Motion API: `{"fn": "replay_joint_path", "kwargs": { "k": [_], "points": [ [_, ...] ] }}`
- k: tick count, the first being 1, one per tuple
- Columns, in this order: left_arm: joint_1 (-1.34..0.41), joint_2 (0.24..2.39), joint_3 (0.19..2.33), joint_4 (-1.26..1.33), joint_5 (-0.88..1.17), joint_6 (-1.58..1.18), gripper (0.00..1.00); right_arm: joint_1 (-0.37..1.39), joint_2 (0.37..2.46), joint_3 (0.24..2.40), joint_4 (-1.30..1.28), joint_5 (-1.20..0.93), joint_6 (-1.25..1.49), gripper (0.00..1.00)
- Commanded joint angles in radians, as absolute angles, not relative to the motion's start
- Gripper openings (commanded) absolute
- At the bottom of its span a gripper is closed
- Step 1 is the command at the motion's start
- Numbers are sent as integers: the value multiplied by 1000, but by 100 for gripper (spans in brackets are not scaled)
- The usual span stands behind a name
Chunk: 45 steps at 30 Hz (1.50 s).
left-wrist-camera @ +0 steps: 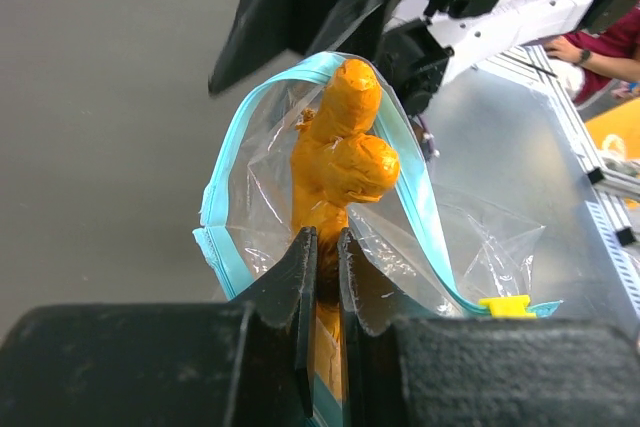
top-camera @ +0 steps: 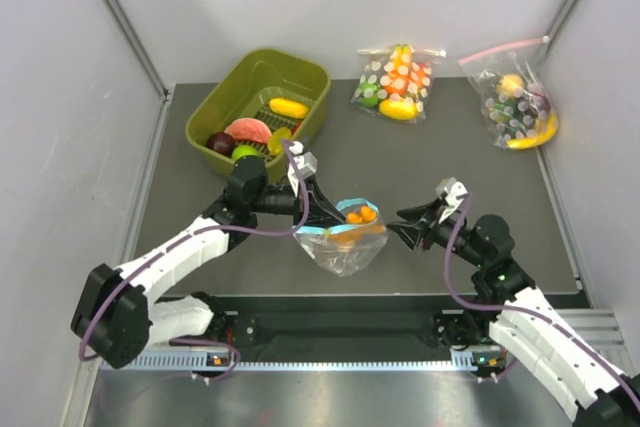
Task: Open the zip-top bag and remove the fake food
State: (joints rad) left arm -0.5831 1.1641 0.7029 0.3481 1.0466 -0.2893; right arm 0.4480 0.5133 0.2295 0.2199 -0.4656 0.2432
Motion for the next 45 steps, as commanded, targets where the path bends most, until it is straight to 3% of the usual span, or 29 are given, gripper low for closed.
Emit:
{"fn": "replay_joint_path", "kwargs": {
  "k": [1,5,13,25,34,38,45],
  "points": [
    [-584,1204,680,434,1146,-304,0,437,416,229,324,-566,245,51],
    [-591,1220,684,463,1180,-321,0,439,365,242,338,-641,245,52],
    [-601,1216,686,454,1172,-319,0,439,489,282,472,-886,323,43],
    [-624,1224,703,394,1149,-278,0,457,551,273,578,-951,380,41],
    [-643,1229,707,384,1147,-270,0,485,594,304,532,-948,334,29],
    [-644,1224,707,364,1135,-259,0,492,597,305,517,-937,322,0],
    [-644,1164,709,299,1086,-210,0,494,519,301,332,-702,204,0]
  ]
}}
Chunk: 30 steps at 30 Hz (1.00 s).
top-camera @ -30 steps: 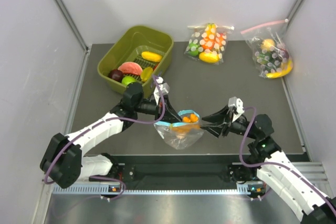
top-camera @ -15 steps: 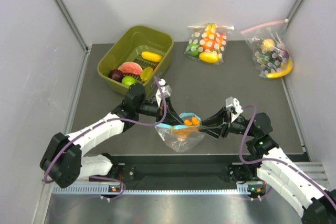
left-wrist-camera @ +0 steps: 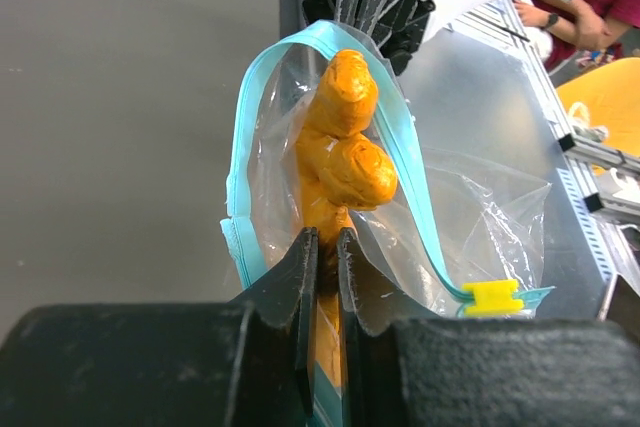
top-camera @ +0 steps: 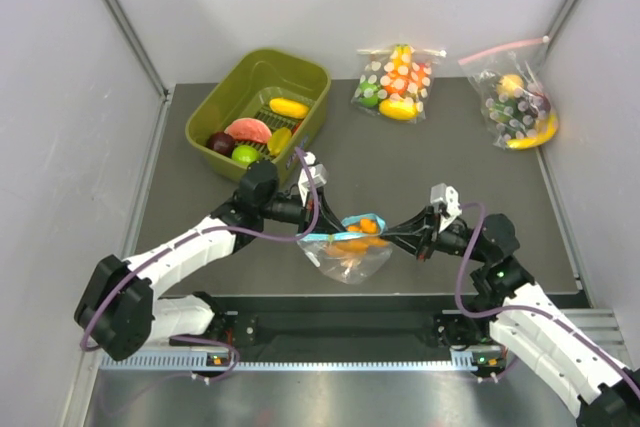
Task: Open the zip-top bag and remove the fake food
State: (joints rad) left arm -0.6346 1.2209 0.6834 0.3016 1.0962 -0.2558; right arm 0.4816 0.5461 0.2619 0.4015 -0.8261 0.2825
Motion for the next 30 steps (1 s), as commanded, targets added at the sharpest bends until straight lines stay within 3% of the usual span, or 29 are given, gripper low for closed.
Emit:
{"fn": "replay_joint_path", "kwargs": {
  "k": [1,20,26,30],
  "points": [
    [-643,1149,706,299,1074,-209,0,494,508,299,299,-665,192,0],
    [-637,1101,735,203,1034,-163,0,492,532,273,262,-537,183,0],
    [-635,1106,723,206,1042,-179,0,494,511,272,290,-610,193,0],
    [-637,1095,724,172,918,-192,0,492,463,284,275,-653,206,4]
  ]
}}
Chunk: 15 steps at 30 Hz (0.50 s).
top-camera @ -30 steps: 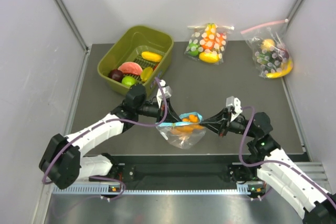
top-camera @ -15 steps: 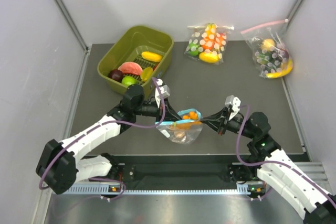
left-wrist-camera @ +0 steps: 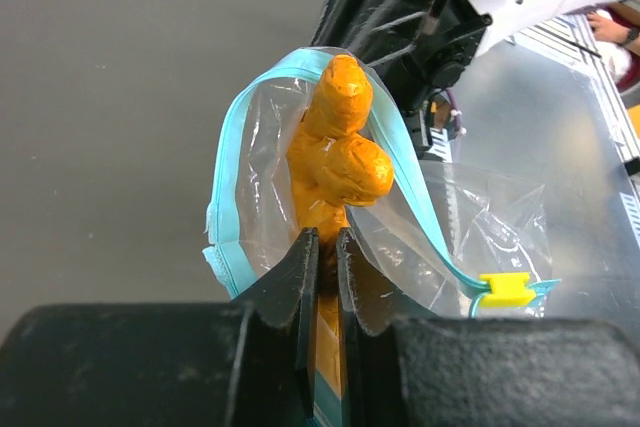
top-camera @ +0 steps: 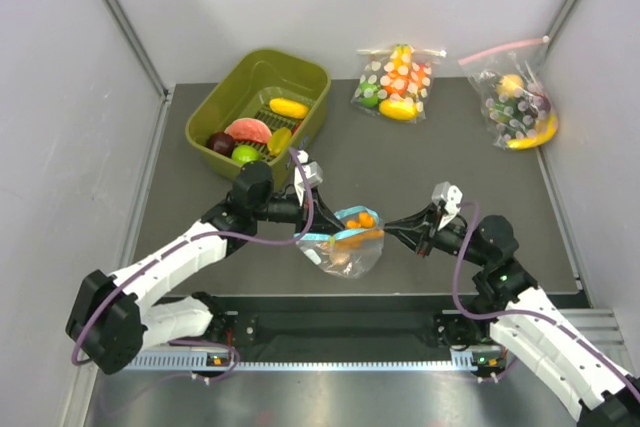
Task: Open the zip-top bag and remove the fake food
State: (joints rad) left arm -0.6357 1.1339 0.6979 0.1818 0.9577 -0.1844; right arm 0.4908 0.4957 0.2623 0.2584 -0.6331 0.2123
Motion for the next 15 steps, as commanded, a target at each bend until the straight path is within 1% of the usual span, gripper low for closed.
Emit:
{"fn": "replay_joint_path", "kwargs": {
  "k": [1,3,4,5,6,7,10,13,15],
  "points": [
    [-635,1094,729,160,879,-189,0,492,450,288,262,-653,206,17],
    [-637,1101,741,144,797,-192,0,492,442,302,235,-646,207,34],
    [-637,1107,744,141,717,-195,0,494,442,307,230,-640,207,42],
    [-637,1126,749,143,688,-201,0,494,442,314,226,-641,210,53],
    [-635,1137,758,137,663,-204,0,494,446,318,233,-638,215,57],
    [-637,1146,759,143,628,-206,0,494,457,319,241,-637,227,67],
    [-637,1198,756,195,575,-232,0,499,509,321,278,-649,230,71],
    [-647,1271,756,216,471,-248,0,511,564,307,348,-646,245,78],
    [-650,1304,764,216,391,-253,0,525,580,296,392,-624,256,78]
  ]
}}
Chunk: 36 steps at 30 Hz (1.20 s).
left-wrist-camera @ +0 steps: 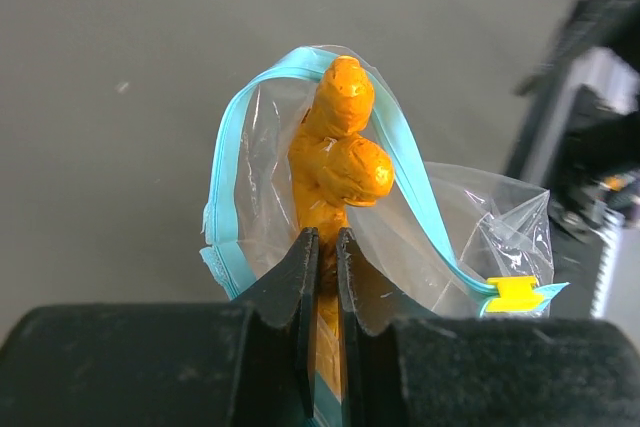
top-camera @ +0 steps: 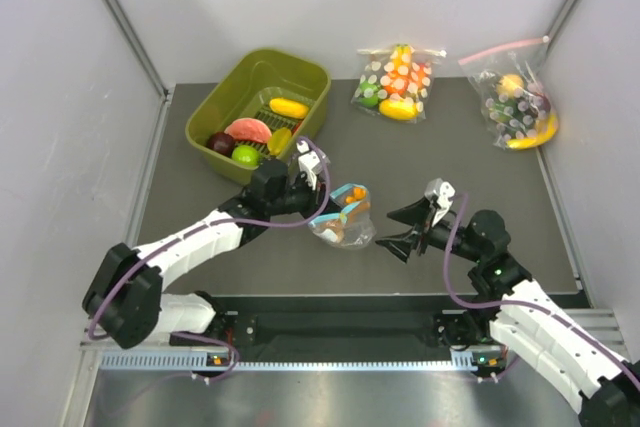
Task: Open the zip-top bag and remove the fake food
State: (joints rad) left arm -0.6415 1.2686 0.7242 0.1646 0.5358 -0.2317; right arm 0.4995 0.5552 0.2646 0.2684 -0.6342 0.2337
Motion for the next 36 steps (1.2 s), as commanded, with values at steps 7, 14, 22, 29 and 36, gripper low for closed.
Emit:
{"fn": "replay_joint_path", "kwargs": {
  "k": [7,14,22,29,36],
  "points": [
    [-721,1397,790,209,163,-294,0,575,688,299,521,-525,275,79],
    [-778,1469,877,143,32,-295,0,785,862,367,555,-364,160,79],
    [-802,1513,916,98,20,-299,0,839,1011,406,627,-270,77,79],
    [-808,1502,920,66,18,-302,0,847,1118,445,662,-227,37,73],
    [-811,1494,923,42,9,-285,0,861,1181,476,667,-215,26,35]
  ]
}}
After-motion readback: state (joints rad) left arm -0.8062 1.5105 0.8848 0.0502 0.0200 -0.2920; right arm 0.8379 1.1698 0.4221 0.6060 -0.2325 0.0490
